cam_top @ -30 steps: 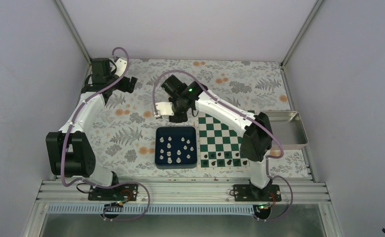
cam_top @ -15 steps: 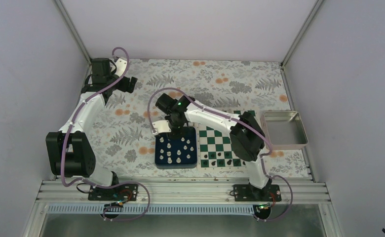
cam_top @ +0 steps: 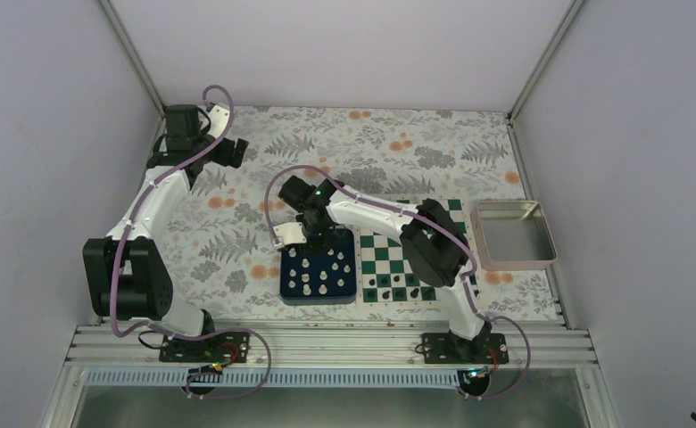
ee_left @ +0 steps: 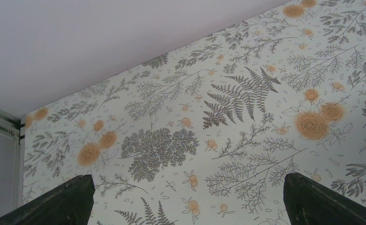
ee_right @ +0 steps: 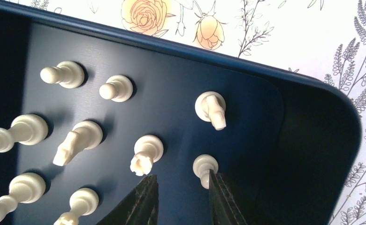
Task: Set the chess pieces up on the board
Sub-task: Pick up the chess piece from the storage box.
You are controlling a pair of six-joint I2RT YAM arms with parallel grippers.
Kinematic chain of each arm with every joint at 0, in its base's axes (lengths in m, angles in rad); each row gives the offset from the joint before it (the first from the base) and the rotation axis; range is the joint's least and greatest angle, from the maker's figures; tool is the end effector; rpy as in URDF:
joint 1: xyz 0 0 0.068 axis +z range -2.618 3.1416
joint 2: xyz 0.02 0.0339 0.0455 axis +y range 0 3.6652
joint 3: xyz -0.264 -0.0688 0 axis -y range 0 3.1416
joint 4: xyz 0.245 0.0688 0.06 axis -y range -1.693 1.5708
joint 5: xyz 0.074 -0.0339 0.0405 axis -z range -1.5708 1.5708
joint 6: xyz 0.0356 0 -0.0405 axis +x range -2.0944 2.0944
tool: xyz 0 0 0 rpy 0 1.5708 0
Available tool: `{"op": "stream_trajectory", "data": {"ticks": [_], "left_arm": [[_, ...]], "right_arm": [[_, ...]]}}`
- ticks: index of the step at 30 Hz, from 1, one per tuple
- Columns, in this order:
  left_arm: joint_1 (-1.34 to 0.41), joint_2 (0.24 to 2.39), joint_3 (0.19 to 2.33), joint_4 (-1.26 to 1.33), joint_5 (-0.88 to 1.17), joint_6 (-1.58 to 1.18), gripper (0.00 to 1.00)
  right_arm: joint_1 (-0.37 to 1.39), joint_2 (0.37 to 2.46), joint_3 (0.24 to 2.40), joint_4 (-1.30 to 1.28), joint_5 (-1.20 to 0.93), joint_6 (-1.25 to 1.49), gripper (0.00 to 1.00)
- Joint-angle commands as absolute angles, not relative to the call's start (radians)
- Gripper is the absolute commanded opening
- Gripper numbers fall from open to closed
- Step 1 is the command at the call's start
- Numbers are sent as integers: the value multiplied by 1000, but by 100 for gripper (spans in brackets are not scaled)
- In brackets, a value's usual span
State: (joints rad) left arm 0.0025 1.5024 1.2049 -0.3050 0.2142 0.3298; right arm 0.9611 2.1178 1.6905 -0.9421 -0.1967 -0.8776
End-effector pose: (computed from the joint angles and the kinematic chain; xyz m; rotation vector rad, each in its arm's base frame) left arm 0.3434 -0.0067 0.3008 0.4712 2.1059 -0.0411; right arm 0.2388 0.3540 0.1853 -2.3508 1.7557 0.3016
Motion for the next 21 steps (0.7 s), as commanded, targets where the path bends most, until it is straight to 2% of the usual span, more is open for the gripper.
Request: {"op": "stream_trajectory", "data": {"ticks": [1, 13, 21], "left_arm": [[5, 1491, 1200, -292, 223, 341, 100], [5, 1492, 1194, -289, 225, 343, 100], [6, 1489, 1190, -289, 233, 347, 100]], "right_arm": [[968, 2144, 1674, -903, -192, -874, 30], [966, 2170, 1644, -860, -134, -871, 29], [963, 2188, 1654, -854, -136, -868, 20]]}}
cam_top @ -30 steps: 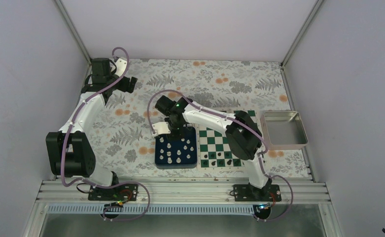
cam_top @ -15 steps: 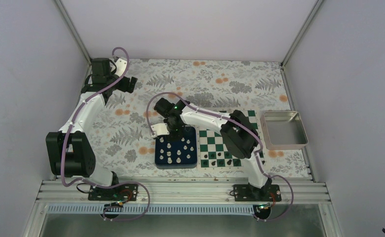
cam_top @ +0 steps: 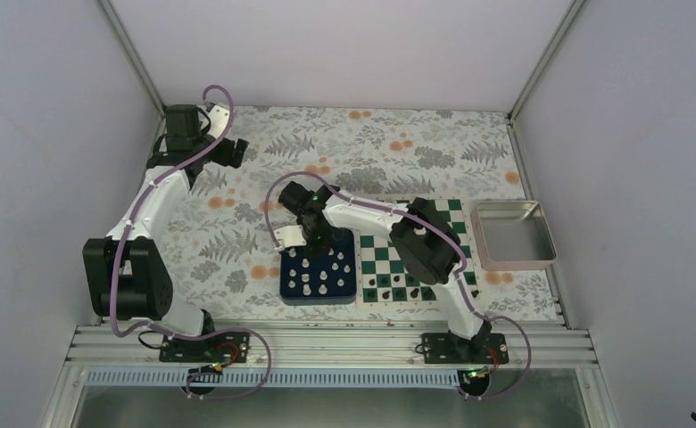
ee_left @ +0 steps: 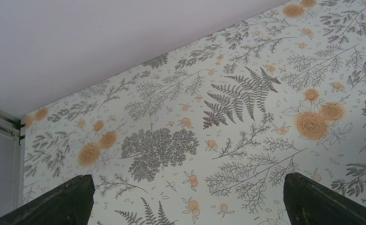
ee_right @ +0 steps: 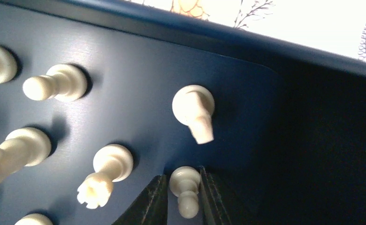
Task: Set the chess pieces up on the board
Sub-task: Pick up the chess piece from the storage box.
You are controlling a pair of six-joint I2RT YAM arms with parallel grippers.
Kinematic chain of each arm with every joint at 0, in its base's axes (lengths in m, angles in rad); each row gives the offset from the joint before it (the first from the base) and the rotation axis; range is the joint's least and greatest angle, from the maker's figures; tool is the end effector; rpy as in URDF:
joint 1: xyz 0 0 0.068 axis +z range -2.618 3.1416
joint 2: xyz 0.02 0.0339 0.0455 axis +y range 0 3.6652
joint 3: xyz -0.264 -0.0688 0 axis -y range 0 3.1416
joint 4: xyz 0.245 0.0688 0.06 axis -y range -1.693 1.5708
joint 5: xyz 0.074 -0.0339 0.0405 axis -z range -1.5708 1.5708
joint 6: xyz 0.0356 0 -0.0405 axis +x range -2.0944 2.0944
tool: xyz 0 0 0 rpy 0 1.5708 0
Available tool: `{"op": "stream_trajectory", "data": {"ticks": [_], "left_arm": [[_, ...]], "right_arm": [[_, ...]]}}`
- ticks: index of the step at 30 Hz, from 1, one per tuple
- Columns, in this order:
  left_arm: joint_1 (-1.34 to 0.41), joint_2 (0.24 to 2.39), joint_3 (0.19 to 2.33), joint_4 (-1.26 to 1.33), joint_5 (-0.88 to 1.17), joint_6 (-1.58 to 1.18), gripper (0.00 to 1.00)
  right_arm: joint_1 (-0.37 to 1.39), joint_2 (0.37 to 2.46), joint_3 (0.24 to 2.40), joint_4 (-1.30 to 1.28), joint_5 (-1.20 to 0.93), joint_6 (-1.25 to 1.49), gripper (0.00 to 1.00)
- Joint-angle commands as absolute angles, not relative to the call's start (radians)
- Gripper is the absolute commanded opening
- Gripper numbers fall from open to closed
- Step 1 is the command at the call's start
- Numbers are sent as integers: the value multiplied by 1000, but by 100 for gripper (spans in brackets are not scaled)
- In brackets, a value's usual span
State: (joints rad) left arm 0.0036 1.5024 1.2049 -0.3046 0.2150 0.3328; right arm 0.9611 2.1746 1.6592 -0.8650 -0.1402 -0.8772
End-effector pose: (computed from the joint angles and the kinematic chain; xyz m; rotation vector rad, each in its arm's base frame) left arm 0.3435 -0.0064 0.3008 0.4736 2.1048 -0.0394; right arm 0.2440 0.3581 0.1550 -2.3571 1.7732 0.2187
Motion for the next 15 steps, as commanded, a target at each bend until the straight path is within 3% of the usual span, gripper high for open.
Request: {"op": "stream_trajectory", "data": {"ticks": [1, 5, 15], "left_arm": [[7, 1489, 1190, -287, 233, 347, 100], [6, 1493, 1191, -289, 233, 347, 100], [6, 1494, 1195, -291, 233, 347, 100]], "right_arm": [[964, 2184, 1654, -854, -138, -867, 17], [960, 2153, 1666, -871, -151, -863, 5], [891, 1974, 1788, -1015, -142, -838, 4]]}}
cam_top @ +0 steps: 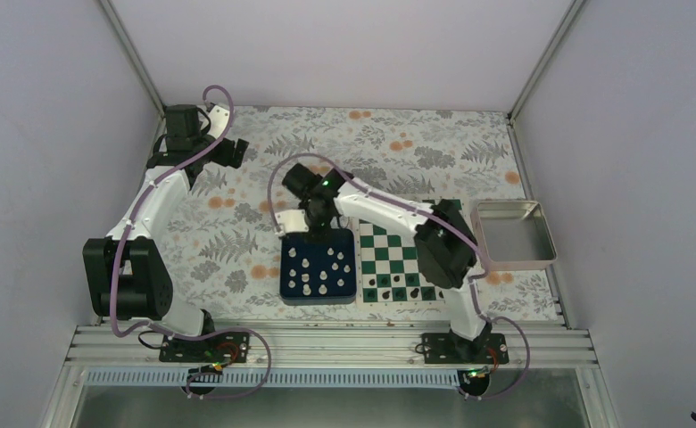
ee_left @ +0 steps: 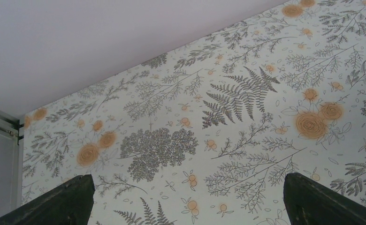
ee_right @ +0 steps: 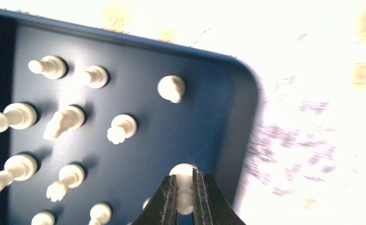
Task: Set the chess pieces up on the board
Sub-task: Pick up the chess piece from the storage box, then place the chess piece on the chessboard.
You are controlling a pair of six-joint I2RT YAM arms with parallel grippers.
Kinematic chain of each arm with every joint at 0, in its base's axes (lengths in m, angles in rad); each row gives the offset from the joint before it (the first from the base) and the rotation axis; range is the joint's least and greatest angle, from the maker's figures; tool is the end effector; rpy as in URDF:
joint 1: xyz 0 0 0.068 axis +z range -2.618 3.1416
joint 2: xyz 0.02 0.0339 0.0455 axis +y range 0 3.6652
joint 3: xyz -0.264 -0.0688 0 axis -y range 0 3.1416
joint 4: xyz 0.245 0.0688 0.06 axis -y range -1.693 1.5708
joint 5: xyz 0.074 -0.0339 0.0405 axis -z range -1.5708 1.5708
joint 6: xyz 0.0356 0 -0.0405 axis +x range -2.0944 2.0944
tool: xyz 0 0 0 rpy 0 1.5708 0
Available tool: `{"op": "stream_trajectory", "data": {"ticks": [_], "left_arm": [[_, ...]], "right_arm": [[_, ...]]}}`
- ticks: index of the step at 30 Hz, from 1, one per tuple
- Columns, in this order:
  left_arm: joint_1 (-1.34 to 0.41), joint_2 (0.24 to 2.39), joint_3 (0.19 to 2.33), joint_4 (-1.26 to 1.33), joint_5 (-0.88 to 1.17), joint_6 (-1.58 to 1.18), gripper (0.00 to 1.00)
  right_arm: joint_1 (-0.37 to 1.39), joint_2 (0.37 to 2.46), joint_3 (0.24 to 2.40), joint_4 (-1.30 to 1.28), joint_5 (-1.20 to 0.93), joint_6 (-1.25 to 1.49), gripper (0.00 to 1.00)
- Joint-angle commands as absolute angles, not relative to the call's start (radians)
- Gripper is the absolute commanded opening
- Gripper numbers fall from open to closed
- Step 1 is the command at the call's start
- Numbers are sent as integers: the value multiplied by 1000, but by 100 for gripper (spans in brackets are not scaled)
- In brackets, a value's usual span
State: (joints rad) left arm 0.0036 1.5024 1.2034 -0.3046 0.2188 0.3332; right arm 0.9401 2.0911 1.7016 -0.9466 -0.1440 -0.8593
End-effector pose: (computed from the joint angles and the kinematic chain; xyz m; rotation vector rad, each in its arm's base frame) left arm 0.3433 -0.0065 0.3003 0.4761 2.1052 -0.0437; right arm 0.2471 0.3471 0.1988 -2.2903 1.7870 0.2232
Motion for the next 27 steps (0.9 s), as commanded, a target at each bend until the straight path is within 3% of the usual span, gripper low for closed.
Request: {"op": "stream_trajectory", "data": {"ticks": [1, 12, 27], "left_arm": [[6, 1493, 1196, -290, 233, 347, 100], [6, 1492, 1195, -291, 239, 347, 100], [6, 1492, 1199, -298, 239, 347, 100]], "right_arm": [[869, 1957, 1803, -1025, -137, -836, 4], [523, 1925, 1768, -1016, -135, -873, 4], [513, 2086, 1631, -953, -169, -873, 4]]}}
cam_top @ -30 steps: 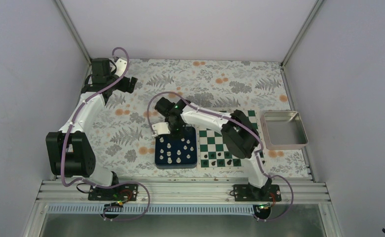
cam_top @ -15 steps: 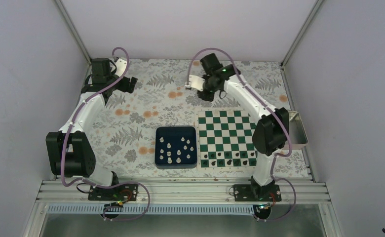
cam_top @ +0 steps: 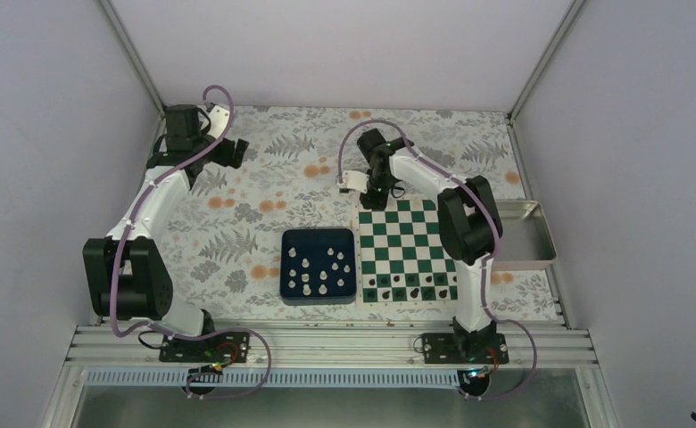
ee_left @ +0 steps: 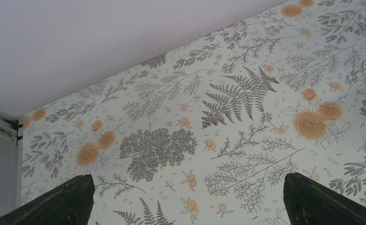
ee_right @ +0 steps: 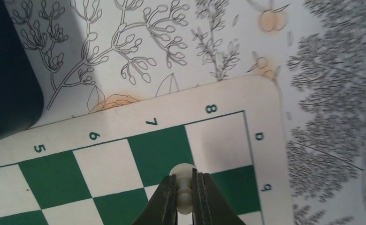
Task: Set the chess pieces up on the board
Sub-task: Place the chess piece on the chessboard.
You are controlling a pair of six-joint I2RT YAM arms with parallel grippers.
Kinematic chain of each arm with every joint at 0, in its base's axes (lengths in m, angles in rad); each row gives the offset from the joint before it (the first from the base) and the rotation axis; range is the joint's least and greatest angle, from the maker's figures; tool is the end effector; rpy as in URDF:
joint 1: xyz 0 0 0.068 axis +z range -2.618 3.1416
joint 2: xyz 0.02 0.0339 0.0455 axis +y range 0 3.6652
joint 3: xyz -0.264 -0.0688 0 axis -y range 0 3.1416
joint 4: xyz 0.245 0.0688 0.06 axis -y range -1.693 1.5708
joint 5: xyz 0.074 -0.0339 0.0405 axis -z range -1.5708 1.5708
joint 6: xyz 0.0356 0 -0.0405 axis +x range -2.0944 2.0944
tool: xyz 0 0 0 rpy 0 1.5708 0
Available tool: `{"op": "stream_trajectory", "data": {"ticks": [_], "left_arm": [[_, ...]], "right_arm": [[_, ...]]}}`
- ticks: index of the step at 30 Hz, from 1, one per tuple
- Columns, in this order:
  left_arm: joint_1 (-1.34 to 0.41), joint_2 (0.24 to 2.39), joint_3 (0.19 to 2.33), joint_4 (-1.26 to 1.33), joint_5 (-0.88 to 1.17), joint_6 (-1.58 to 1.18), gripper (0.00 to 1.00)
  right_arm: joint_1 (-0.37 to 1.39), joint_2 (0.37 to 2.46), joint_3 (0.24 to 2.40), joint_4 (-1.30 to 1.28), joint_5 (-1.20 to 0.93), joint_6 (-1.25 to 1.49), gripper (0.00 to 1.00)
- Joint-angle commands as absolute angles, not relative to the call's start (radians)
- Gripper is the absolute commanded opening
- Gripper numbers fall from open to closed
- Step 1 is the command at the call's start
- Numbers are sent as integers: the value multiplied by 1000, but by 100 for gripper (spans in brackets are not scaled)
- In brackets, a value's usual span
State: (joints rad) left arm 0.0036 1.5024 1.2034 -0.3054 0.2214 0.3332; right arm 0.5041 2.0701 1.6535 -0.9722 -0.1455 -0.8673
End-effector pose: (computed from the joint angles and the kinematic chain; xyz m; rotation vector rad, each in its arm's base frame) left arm 0.3433 -0.0066 0.3003 0.4775 2.1053 -0.0466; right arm 0.3604 0.2047 0.1936 -1.8719 2.2572 0.1619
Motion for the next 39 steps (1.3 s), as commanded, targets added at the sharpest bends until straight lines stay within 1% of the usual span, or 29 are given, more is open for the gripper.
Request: {"op": "stream_trajectory", "data": {"ticks": [1, 22, 27, 31, 32, 34, 37, 39], "left_arm": [[6, 1491, 1199, -297, 239, 347, 100], [6, 1498, 1196, -295, 242, 350, 100], [6, 1498, 1195, -296, 246, 351, 100], [7, 1499, 1197, -295, 246, 351, 100], [7, 1497, 1197, -296, 245, 351, 100], [6, 1495, 1196, -298, 245, 351, 100], [6, 1492, 1195, -298, 247, 355, 100], [6, 1493, 1196, -297, 250, 356, 100]], "right_arm": [[515, 2091, 1626, -952, -168, -873, 4], [530, 2157, 1611, -965, -173, -865, 4], [530, 2148, 1606, -968, -163, -862, 7], [529, 2132, 1611, -972, -157, -860, 13], [529, 2128, 1614, -976, -155, -859, 18], [530, 2117, 1619, -979, -148, -858, 24], [529, 2091, 1641, -985, -138, -852, 30], [535, 2072, 1674, -1006, -145, -849, 33]]}}
